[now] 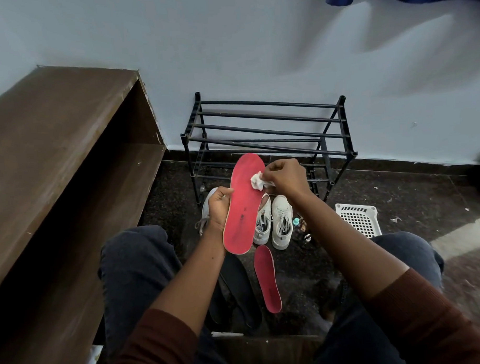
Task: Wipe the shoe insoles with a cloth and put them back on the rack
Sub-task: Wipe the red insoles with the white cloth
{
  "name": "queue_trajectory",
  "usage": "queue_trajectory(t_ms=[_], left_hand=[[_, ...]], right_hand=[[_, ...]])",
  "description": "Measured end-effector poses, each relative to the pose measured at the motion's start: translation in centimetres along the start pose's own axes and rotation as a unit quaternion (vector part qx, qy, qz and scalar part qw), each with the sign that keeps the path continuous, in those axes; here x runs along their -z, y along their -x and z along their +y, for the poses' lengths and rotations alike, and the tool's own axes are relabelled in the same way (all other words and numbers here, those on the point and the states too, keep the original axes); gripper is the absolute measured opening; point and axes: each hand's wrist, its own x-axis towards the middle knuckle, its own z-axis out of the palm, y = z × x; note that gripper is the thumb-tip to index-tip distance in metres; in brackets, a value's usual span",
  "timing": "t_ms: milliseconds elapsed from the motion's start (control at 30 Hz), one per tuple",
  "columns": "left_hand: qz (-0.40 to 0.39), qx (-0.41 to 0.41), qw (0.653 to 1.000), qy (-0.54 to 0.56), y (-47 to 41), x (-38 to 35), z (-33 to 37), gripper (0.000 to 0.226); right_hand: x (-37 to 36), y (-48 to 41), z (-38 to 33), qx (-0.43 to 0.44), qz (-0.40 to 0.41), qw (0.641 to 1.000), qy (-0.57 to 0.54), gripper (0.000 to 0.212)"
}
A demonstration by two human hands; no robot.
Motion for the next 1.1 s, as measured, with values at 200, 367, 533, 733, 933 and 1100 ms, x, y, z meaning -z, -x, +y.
queue_trajectory(t_ms=[200,367,533,733,933,1100], left_hand=[[-0.026,0.027,0.999,-0.013,0.2,0.3,0.1,0.073],[0.006,0.064,0.997,-0.047,1.0,-0.3,0.0,0.040],[0.035,0.089,0.990,-0.101,0.5,0.0,0.1,0.053],[0.000,0.059,0.990,-0.126,-0.3,0.0,0.0,0.045],[-0.032,0.054,0.990,-0.130,-0.2,1.0,-0.9,0.049],[-0.049,0.089,0.985,-0.143,0.2,1.1,-1.5,0.069]], right_hand=[[-0.7,-0.1,0.7,-0.021,-0.110,0.978,0.179,0.010],[0.3,0.0,0.2,0.051,-0.112,0.958,0.259,0.019],[0.2,-1.0,0.2,0.137,0.041,0.969,0.199,0.023],[-1.4,-0.1,1.3,0.148,-0.070,0.929,0.332,0.026],[-1.7,0.3,1.7,0.133,-0.096,0.929,0.332,0.018],[-0.7,-1.9,1.9,0.104,0.021,0.955,0.276,0.014]])
